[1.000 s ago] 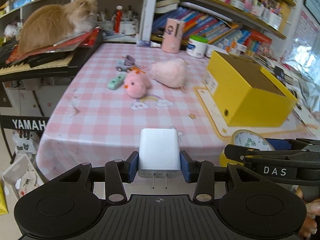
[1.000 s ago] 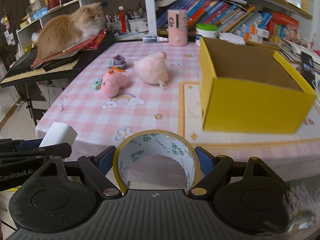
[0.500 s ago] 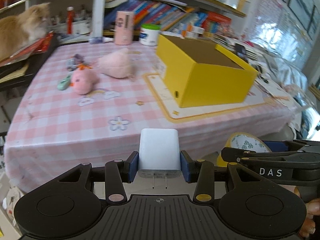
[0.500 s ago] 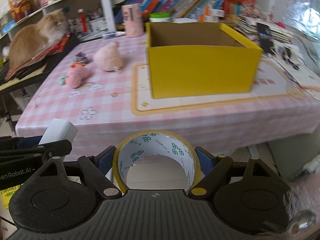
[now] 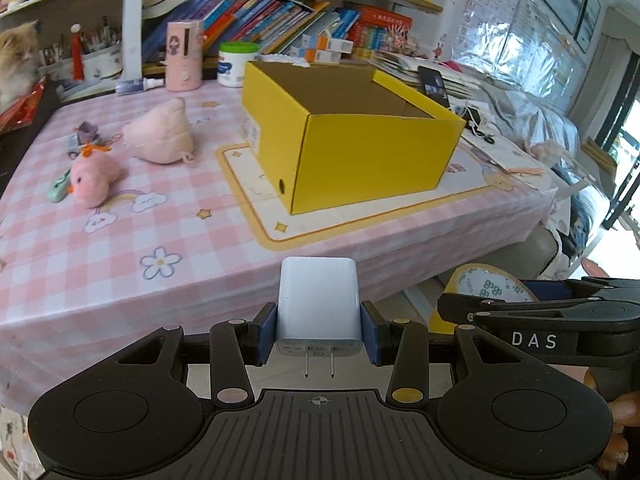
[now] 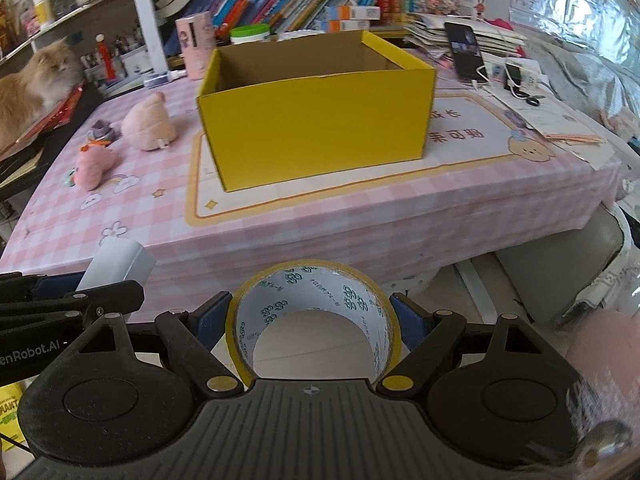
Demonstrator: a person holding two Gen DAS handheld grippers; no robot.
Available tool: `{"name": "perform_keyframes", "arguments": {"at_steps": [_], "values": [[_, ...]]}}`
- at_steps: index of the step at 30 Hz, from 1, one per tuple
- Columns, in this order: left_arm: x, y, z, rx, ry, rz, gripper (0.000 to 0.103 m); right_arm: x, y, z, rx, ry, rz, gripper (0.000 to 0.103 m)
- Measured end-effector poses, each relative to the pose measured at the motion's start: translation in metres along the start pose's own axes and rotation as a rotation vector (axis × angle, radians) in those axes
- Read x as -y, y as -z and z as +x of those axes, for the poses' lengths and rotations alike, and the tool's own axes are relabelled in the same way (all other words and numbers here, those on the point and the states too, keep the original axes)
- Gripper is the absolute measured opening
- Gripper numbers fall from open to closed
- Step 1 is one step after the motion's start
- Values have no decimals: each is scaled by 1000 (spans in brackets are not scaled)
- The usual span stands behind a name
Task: Organize objects
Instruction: 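Lift and carry the tape roll and white charger toward the yellow box, then lower the tape roll and charger into the yellow box with both grippers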
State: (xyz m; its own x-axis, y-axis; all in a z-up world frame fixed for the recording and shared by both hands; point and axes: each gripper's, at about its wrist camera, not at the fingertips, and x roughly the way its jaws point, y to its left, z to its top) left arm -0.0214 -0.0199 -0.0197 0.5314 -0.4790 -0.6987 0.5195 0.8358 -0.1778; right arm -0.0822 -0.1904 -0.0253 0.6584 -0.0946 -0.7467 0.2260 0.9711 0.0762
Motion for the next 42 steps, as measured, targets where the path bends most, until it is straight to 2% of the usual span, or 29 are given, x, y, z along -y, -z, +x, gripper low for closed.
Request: {"name": "perform_keyframes", "arguments": {"at_steps": [13, 26, 34, 42], "values": [[21, -26, 12, 35, -15, 53, 42, 21, -24, 12, 15, -3, 16, 83], [39, -67, 33, 93, -37, 104, 42, 45, -67, 34, 37, -32, 24, 83], [48, -104, 49, 159, -11, 69, 42, 60, -106, 37, 150, -23, -16, 83], [53, -147, 74, 211, -47, 43, 42, 89, -174, 38, 289, -46, -21, 83]]}}
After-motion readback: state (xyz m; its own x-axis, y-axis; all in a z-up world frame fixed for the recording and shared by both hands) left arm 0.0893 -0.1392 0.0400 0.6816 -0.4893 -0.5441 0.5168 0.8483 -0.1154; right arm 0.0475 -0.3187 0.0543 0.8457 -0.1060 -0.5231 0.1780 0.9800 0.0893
